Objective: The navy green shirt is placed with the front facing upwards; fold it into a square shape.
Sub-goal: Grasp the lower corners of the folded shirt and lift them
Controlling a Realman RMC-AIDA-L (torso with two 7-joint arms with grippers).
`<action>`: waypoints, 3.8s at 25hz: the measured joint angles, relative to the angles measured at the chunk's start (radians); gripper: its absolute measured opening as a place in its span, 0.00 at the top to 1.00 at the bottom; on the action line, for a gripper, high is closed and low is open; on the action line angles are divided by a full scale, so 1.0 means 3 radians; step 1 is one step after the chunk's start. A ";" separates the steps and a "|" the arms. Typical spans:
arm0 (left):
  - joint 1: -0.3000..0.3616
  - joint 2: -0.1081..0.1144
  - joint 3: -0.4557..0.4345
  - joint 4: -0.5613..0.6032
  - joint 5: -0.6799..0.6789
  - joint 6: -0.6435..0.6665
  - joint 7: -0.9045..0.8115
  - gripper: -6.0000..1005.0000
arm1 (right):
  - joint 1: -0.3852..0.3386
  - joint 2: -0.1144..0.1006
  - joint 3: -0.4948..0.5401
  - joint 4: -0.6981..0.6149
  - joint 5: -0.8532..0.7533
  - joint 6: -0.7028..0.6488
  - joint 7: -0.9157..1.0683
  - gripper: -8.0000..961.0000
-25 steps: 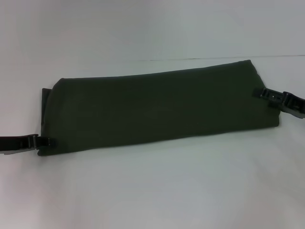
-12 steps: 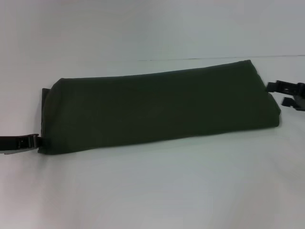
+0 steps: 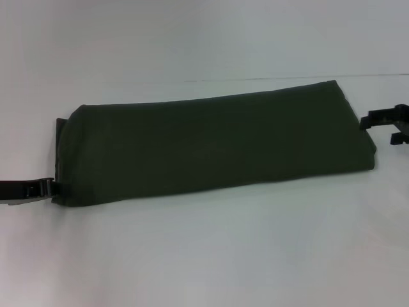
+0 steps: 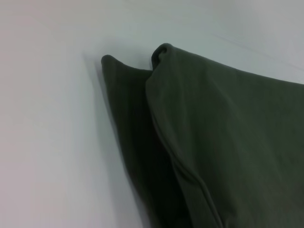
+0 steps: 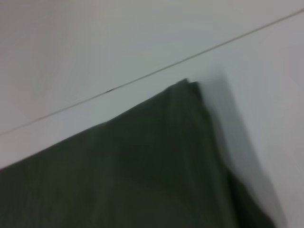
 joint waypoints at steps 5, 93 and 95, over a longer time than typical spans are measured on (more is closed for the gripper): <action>-0.0001 0.0002 -0.0009 -0.0002 -0.0006 0.0003 0.0002 0.99 | 0.0178 0.0044 -0.0030 0.0026 -0.0232 0.0021 0.0071 0.02; -0.0030 0.0091 -0.0034 0.0336 0.0302 0.0754 -0.0125 0.99 | 0.0046 0.0233 -0.0378 -0.0053 -0.0384 -0.0777 -0.0396 0.96; -0.0020 0.0113 -0.0037 0.0405 0.0326 0.0928 -0.0152 0.99 | 0.0025 0.0240 -0.0378 -0.0054 -0.0384 -0.0965 -0.0468 0.96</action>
